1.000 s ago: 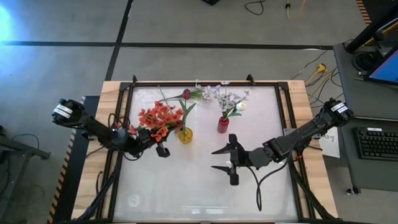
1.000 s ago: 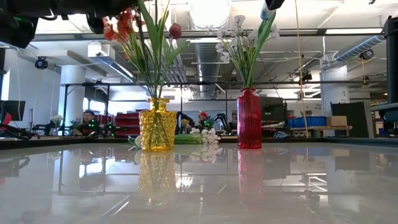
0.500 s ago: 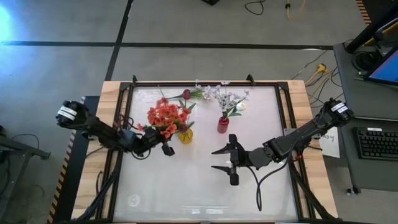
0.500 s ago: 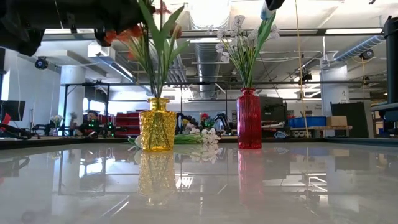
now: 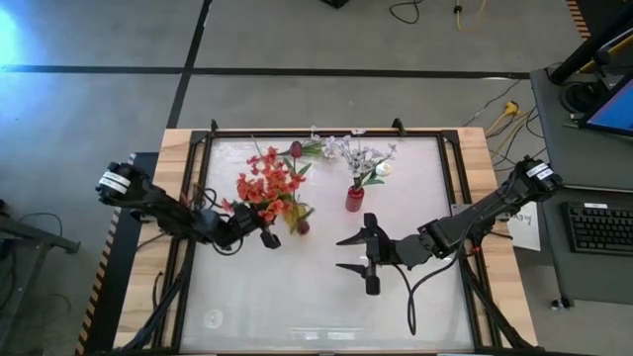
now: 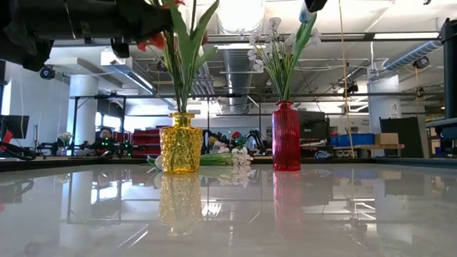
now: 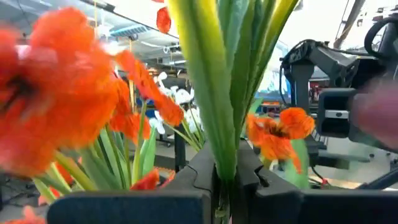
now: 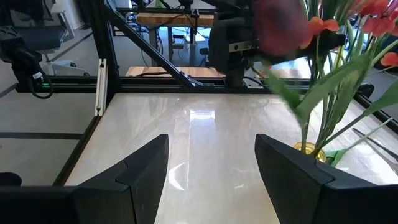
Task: Sort flowers into vase by color
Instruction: Put the orange flowers into the yellow flower vase
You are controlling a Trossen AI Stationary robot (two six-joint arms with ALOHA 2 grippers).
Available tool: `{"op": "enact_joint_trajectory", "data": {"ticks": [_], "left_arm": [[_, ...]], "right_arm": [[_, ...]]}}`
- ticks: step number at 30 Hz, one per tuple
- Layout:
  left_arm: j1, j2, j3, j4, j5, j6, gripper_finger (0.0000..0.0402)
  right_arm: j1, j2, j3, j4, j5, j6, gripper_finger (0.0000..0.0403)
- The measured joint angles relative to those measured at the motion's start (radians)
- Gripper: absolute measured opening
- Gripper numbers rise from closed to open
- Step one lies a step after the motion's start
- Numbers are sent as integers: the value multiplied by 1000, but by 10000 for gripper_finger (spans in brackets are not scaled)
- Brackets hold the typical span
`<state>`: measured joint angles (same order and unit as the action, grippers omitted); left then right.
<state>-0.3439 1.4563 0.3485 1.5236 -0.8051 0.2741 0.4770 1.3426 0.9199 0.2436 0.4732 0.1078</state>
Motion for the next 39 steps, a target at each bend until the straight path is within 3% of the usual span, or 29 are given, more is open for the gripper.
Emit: {"op": "enact_joint_trajectory", "data": {"ticks": [7, 16, 28, 33, 39], "left_arm": [[8, -4, 0, 42, -29, 79, 1], [14, 29, 0, 37, -42, -33, 1], [14, 30, 0, -25, -52, -73, 6], [11, 30, -2, -82, -53, -119, 42], [-8, 30, -3, -210, -57, -219, 143]], "right_arm": [[0, 0, 0, 0, 0, 11, 233], [0, 0, 0, 0, -1, 13, 233], [0, 0, 0, 0, -1, 13, 233], [0, 0, 0, 0, -1, 16, 233], [0, 0, 0, 0, -1, 26, 233]]}}
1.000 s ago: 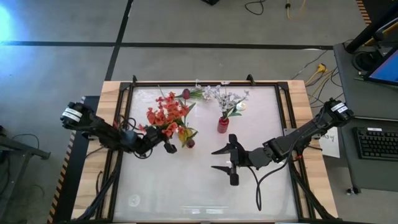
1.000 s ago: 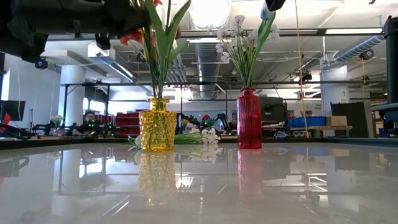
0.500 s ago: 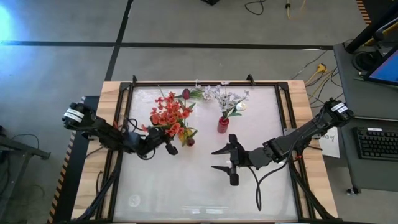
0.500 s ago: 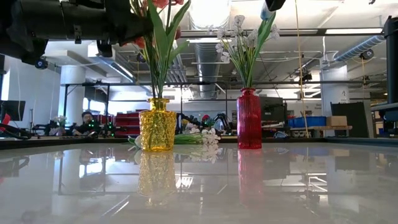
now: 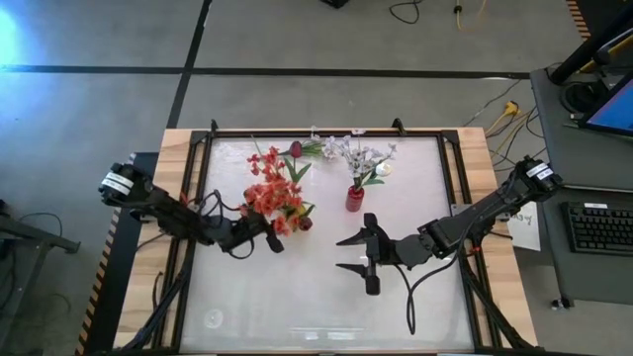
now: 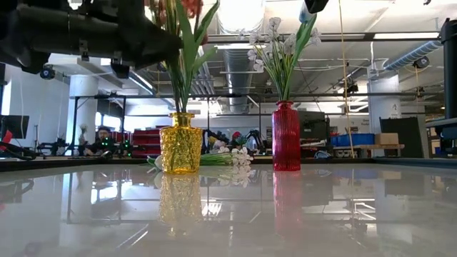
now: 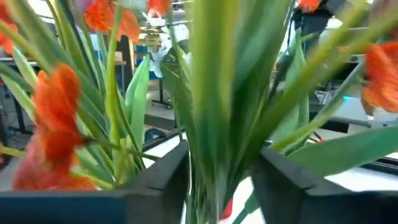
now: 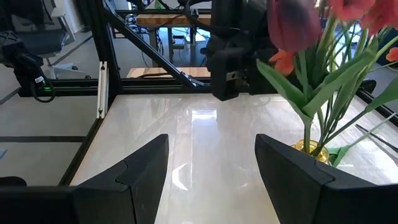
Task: Sort flowers into vase by color
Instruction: Put the orange flowers into the yellow flower vase
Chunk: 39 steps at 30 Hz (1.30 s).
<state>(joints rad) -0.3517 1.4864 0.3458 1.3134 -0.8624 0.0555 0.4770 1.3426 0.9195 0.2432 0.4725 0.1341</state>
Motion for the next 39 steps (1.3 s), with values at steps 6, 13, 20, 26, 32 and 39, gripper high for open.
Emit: {"op": "enact_joint_trajectory", "data": {"ticks": [6, 13, 20, 26, 32, 39], "left_arm": [[-26, 0, 0, -11, -72, 11, 247], [-63, -1, 0, -124, -99, -18, 317], [-107, -1, -1, -132, -146, -28, 339], [-216, -10, -2, -136, -353, 7, 339], [-301, -52, -2, -134, -399, 1, 338], [-401, -132, -12, -154, -439, 21, 328]], "right_arm": [[0, 0, 0, 0, 0, 0, 233], [0, 0, 0, 0, 0, 4, 233], [0, 0, 0, 0, 0, 12, 233], [0, 0, 0, 0, 0, 25, 233], [0, 0, 0, -1, 0, 24, 233], [0, 0, 0, -1, 0, 30, 233]]}}
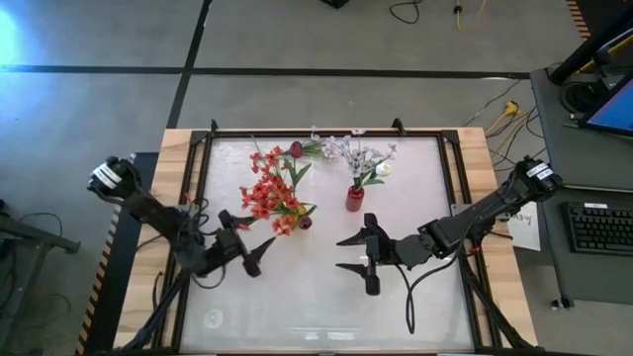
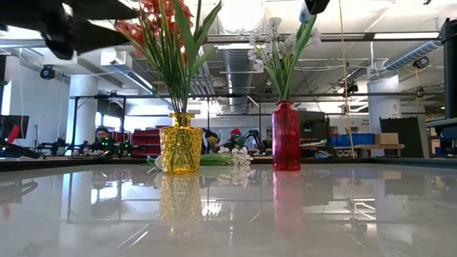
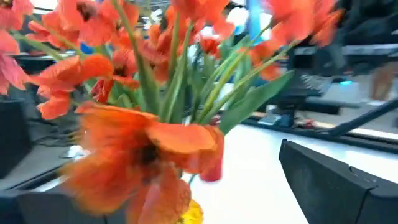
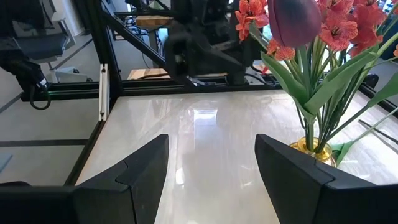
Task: Sort flowers into vase by color
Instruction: Put the orange flowers into the yellow flower vase, then put the white flowers into the red flower vase
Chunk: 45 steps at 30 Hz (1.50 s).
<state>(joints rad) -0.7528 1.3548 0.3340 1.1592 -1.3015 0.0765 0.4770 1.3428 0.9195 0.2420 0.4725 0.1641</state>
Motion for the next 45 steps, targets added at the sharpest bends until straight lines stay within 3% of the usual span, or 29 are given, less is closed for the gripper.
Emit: {"op": "enact_joint_trajectory", "data": {"ticks": [2, 6, 8, 19, 32, 39, 45], "left_arm": [[-34, -31, -6, -3, -34, 2, 326], [-112, -83, -9, -5, -238, 65, 325], [-146, -109, -10, -4, -268, 100, 325], [-159, -245, 10, 0, -272, 171, 325], [-143, -394, 238, 0, -269, 663, 325], [-63, -481, 394, -15, -168, 901, 325], [84, -493, 495, -236, -58, 895, 325]], "right_arm": [[0, 0, 0, 0, 0, 1, 233], [0, 0, 0, 0, 0, 1, 233], [0, 0, 0, -2, 0, 1, 233], [0, 0, 0, -8, 0, 4, 233], [0, 0, 0, -5, 0, 2, 233], [0, 0, 0, 3, 0, 1, 233], [0, 0, 0, 3, 0, 1, 233]]}}
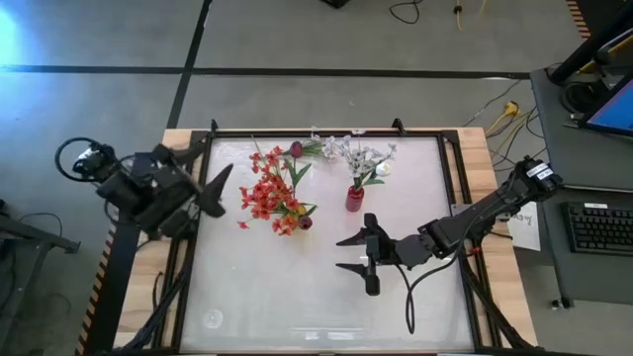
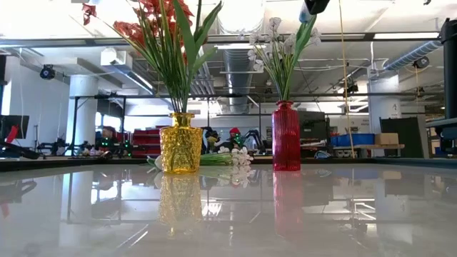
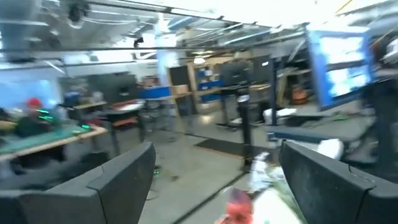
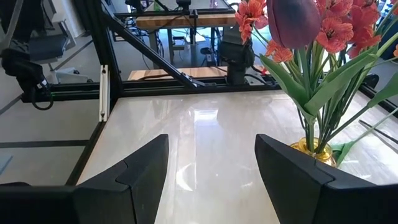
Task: Sort flowers into vase by color
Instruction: Put the white flowers into the red flower vase
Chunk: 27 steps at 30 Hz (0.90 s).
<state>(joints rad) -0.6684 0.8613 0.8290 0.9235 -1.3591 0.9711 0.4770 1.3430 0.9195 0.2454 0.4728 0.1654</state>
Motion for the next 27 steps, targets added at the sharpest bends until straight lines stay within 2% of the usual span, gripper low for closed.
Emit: {"op": "enact_joint_trajectory", "data": {"ticks": [2, 5, 6, 8, 10, 11, 13, 15, 19, 21, 24, 27], "left_arm": [[71, 5, 43, -180, 36, -101, 325], [203, 23, 147, -619, 160, -331, 324], [256, 31, 197, -798, 226, -427, 323], [397, 55, 310, -1109, 425, -634, 319], [575, 84, 418, -1317, 640, -734, 314], [663, 100, 457, -1385, 701, -744, 312], [820, 127, 510, -1453, 804, -734, 311], [978, 147, 540, -1468, 980, -697, 311], [1345, 170, 553, -1464, 1522, -658, 311], [1522, 188, 528, -1455, 1733, -653, 311], [1734, 220, 464, -1425, 1936, -666, 311], [1829, 251, 382, -1363, 2013, -693, 311]], "right_arm": [[0, 0, 0, 3, 0, 0, 233], [-5, 0, 0, 15, 0, 0, 233], [-7, 0, 0, 20, 0, 0, 233], [-12, 0, 0, 28, 0, -1, 233], [-20, 0, 4, 26, 0, -3, 233], [-25, 0, 5, 26, 0, -8, 233], [-40, 0, 6, 26, 0, -28, 233], [-61, 0, 6, 26, 0, -49, 233], [-119, 0, 7, 28, 0, -71, 233], [-145, 0, 7, 23, 0, -73, 233], [-173, 0, 7, 12, 0, -73, 233], [-184, 0, 7, -2, -2, -73, 233]]}}
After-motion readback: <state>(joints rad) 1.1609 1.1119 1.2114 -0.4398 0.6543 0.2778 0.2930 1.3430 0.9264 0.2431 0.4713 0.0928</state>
